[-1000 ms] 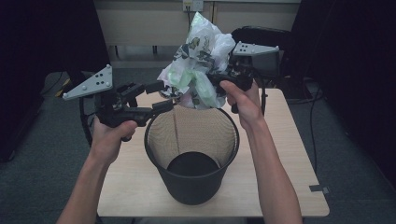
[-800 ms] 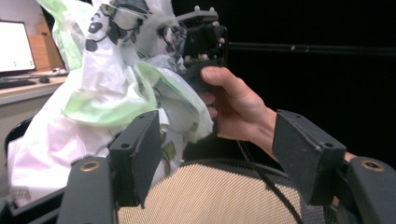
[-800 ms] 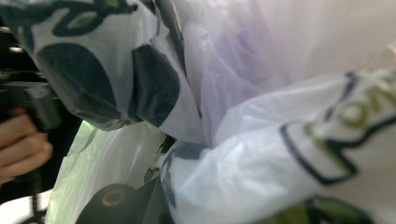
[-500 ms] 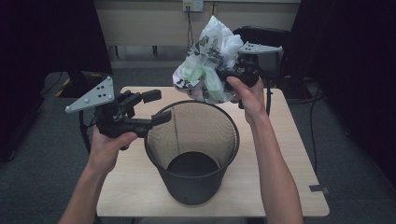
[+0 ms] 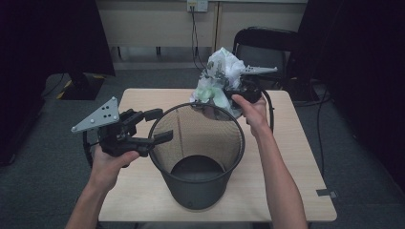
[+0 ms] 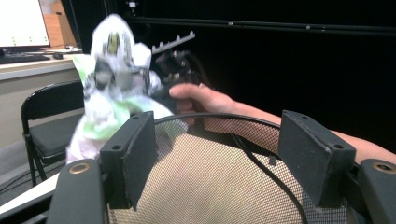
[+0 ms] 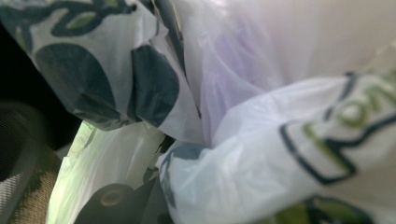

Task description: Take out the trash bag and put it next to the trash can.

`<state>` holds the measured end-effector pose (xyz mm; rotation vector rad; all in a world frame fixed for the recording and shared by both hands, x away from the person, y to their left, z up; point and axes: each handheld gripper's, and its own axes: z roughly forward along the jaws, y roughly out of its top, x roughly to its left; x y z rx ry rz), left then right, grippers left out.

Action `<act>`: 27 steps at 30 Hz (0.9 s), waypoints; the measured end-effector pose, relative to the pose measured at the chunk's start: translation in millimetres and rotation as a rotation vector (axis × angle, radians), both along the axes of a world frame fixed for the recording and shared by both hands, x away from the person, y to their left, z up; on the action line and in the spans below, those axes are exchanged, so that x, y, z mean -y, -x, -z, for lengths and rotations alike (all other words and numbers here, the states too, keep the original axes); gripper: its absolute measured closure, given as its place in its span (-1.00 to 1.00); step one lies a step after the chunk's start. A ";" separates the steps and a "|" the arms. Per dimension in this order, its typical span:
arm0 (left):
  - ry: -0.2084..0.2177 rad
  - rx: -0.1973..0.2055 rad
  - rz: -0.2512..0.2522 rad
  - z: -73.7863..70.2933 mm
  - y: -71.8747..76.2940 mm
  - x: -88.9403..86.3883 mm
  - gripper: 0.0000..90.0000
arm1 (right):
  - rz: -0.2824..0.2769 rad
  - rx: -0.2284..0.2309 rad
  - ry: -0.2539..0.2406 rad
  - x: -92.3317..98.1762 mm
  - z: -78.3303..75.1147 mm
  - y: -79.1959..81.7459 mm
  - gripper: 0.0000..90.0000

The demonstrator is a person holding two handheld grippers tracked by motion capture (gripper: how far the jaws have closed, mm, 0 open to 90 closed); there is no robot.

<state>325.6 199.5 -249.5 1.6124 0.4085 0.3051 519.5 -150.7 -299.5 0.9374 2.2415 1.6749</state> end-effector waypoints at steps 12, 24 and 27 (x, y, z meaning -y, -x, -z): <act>0.002 -0.038 -0.040 11.7 3.9 -29.0 -0.38 | 0.098 -0.261 0.123 12.5 88.4 -13.4 -0.37; -0.008 -0.096 -0.130 30.1 -0.7 -58.5 -0.38 | 0.029 -0.176 0.115 5.1 76.8 -6.3 0.90; -0.034 -0.107 -0.126 34.5 -3.1 -54.7 -0.38 | 0.080 -0.176 0.067 -3.6 75.7 -11.6 -0.52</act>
